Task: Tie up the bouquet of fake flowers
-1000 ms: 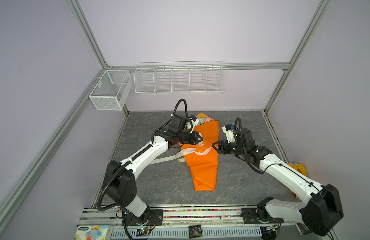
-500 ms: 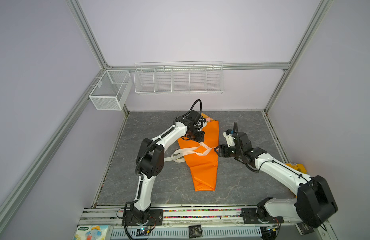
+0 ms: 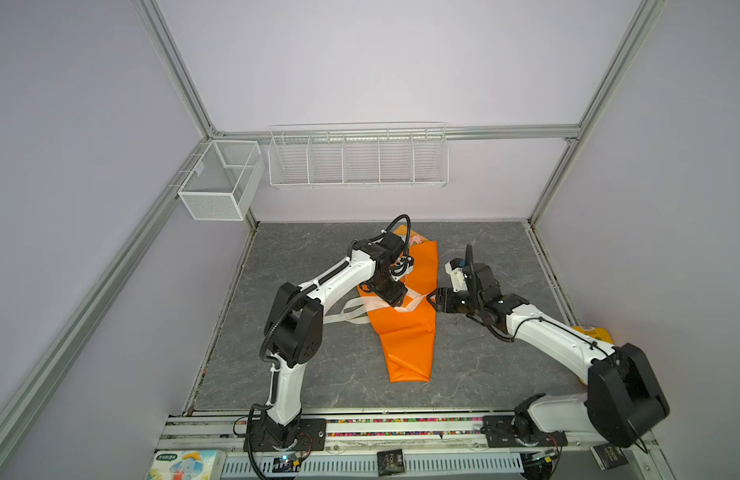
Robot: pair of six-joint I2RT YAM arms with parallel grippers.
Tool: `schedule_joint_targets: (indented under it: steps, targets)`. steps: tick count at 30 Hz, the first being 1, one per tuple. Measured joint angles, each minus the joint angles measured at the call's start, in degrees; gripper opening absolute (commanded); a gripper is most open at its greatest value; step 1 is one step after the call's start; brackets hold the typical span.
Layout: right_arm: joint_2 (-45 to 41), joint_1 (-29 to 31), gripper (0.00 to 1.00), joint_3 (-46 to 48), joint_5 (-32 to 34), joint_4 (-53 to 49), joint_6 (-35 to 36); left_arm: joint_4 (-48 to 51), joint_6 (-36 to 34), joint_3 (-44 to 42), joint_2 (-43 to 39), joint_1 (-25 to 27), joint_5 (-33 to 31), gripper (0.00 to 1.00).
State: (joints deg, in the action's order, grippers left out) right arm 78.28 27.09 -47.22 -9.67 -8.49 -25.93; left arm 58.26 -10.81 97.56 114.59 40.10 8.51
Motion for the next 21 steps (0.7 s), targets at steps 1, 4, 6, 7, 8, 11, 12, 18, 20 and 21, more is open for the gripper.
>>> schedule_joint_targets:
  steps: [1, 4, 6, 7, 8, 11, 12, 18, 20, 21]
  targets:
    - [0.02, -0.02, 0.69, 0.00, 0.00, 0.02, -0.02, -0.94, -0.94, -1.14, -0.24, 0.00, -0.81, 0.71]
    - [0.02, -0.07, 0.69, 0.00, 0.04, 0.02, -0.02, -4.33, -4.50, -5.51, -0.59, 0.00, -2.93, 0.73]
    - [0.02, -0.07, 0.69, 0.00, 0.35, 0.00, -0.04, -6.97, -6.93, -8.94, -1.05, 0.00, -3.98, 0.74]
    - [0.00, -0.07, 0.69, 0.00, 0.61, 0.02, -0.04, -7.91, -7.98, -10.14, -1.27, 0.02, -4.37, 0.74]
    - [0.02, -0.09, 0.69, 0.02, 0.76, 0.02, -0.11, -8.63, -9.09, -11.15, -1.40, 0.04, -4.81, 0.73]
    - [0.00, -0.31, 0.69, 0.33, 1.33, 0.02, -0.22, -10.43, -11.56, -11.76, -1.42, 0.11, -6.08, 0.71]
    - [-0.02, -0.39, 0.69, 0.50, 1.44, 0.02, -0.24, -11.37, -12.15, -11.74, -1.42, 0.11, -6.45, 0.70]
    - [-0.04, -0.50, 0.69, 1.86, 1.75, 0.24, -1.07, -14.56, -14.43, -11.72, -1.42, 0.15, -8.35, 0.63]
    - [-0.04, -0.50, 0.69, 2.10, 1.75, 0.26, -1.29, -14.75, -15.26, -11.65, -1.42, 0.15, -8.46, 0.61]
    - [-0.04, -0.50, 0.69, 2.16, 1.77, 0.28, -1.36, -14.78, -15.67, -11.58, -1.42, 0.15, -8.31, 0.59]
